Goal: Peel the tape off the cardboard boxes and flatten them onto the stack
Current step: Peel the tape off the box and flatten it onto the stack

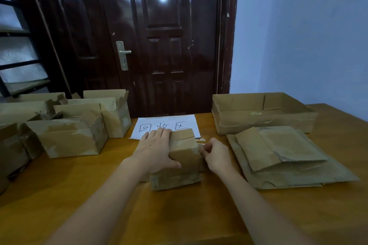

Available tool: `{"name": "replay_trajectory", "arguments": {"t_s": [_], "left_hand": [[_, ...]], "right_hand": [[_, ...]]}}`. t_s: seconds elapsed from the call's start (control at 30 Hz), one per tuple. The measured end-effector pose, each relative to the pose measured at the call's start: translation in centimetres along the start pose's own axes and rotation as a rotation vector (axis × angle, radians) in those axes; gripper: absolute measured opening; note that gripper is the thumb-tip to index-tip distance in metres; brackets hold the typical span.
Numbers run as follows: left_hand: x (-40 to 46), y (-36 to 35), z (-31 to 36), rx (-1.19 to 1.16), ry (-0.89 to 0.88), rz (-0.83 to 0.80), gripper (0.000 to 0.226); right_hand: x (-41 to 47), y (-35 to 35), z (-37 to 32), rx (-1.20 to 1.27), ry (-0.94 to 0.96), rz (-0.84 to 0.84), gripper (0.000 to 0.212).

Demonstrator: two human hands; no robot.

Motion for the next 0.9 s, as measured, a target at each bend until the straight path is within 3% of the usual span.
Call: {"name": "replay_trajectory", "arguments": {"t_s": [0.17, 0.5, 0.67, 0.77, 0.9], "left_hand": [[-0.1, 0.1, 0.0, -0.004, 0.004, 0.002, 0.113], [0.1, -0.3, -0.4, -0.014, 0.013, 0.022, 0.113], [0.2, -0.3, -0.3, -0.014, 0.008, 0.034, 0.114], [0.3, -0.3, -0.3, -0.012, 0.02, 0.031, 0.116], [0.4, -0.5, -0.3, -0.017, 0.021, 0.022, 0.114]], "right_hand": [[0.2, 1.6, -0.6, 0.145, 0.062, 0.03, 0.025], [3.5, 6.5, -1.5, 0.135, 0.125, 0.128, 0.011], [6.9, 9.6, -1.5, 0.128, 0.083, 0.255, 0.02], [8.7, 11.5, -2.0, 0.011, 0.081, 0.348, 0.013], [10.8, 11.9, -2.6, -0.19, 0.094, 0.337, 0.009]]}}
Point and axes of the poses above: each hand's wrist, its own x-axis towards the middle knuckle, its own y-axis out of the back of the hand, z = x × y, the point moved 8 cm from there along x, towards the middle knuckle, and after that the axes turned 1 degree about y, right-handed, at the moved point
